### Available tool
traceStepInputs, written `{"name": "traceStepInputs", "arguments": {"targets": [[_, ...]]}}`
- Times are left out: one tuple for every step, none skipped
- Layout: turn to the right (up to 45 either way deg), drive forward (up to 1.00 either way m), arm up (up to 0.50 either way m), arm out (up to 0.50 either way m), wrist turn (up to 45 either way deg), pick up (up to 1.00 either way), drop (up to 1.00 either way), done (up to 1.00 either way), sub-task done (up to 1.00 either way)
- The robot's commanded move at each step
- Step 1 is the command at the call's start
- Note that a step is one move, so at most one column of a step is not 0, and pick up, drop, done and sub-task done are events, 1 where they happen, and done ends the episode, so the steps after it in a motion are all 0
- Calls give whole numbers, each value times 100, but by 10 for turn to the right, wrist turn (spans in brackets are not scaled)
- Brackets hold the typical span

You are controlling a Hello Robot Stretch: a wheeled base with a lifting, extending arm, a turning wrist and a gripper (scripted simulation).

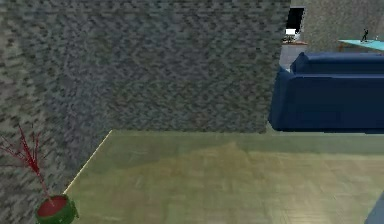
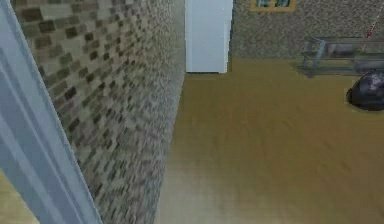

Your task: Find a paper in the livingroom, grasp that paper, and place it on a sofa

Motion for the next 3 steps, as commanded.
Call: {"name": "traceStepInputs", "arguments": {"targets": [[0, 50, 0, 0, 0, 0, 0, 0, 0], [180, 0, 0, 0, 0, 0, 0, 0, 0], [30, 0, 0, 0, 0, 0, 0, 0, 0]]}}
